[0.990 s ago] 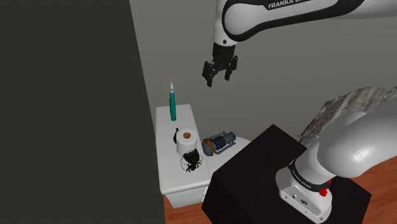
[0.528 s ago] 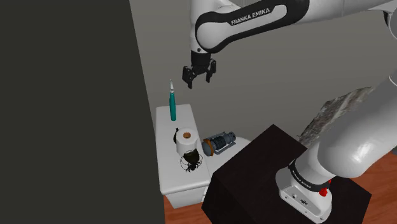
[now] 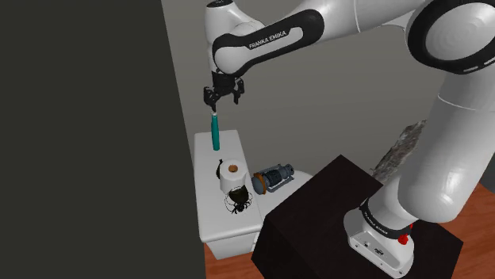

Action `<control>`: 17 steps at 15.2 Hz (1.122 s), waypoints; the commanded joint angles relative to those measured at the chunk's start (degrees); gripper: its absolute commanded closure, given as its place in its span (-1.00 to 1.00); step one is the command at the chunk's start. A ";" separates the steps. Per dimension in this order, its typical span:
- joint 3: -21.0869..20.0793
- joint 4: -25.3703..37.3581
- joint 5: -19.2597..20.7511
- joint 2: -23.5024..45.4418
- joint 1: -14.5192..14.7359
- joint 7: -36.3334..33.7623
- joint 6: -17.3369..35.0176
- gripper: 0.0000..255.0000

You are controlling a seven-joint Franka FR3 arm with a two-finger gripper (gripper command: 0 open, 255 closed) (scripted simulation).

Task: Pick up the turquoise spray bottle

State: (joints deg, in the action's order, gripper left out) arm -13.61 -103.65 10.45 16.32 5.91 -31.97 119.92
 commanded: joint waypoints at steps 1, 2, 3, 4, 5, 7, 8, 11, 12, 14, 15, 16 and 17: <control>0.25 4.91 2.05 4.69 1.37 -2.15 -0.19 -1.00; 0.51 7.56 2.93 7.03 2.02 -2.91 -0.46 -1.00; 0.69 9.00 3.36 8.27 2.39 -3.27 -0.63 -1.00; 0.76 8.65 3.48 8.57 2.43 -3.40 0.00 -1.00; 0.83 8.32 3.61 8.87 2.46 -3.53 0.62 -1.00; 0.95 7.70 3.88 9.51 2.50 -3.81 1.85 -1.00; 1.02 7.41 4.02 9.85 2.53 -3.96 2.46 -1.00; 1.20 6.72 4.39 10.74 2.61 -4.33 4.01 -1.00; 1.20 6.73 4.40 10.75 2.61 -4.33 4.00 -1.00; 1.19 6.61 4.39 10.68 2.60 -4.34 4.05 1.00; 1.19 6.63 4.39 10.69 2.61 -4.35 4.04 1.00; 1.19 6.63 4.39 10.69 2.61 -4.35 4.04 1.00; 1.19 6.63 4.39 10.69 2.61 -4.35 4.04 1.00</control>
State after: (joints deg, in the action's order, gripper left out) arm -12.42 -97.01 14.84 26.99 8.53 -36.32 123.95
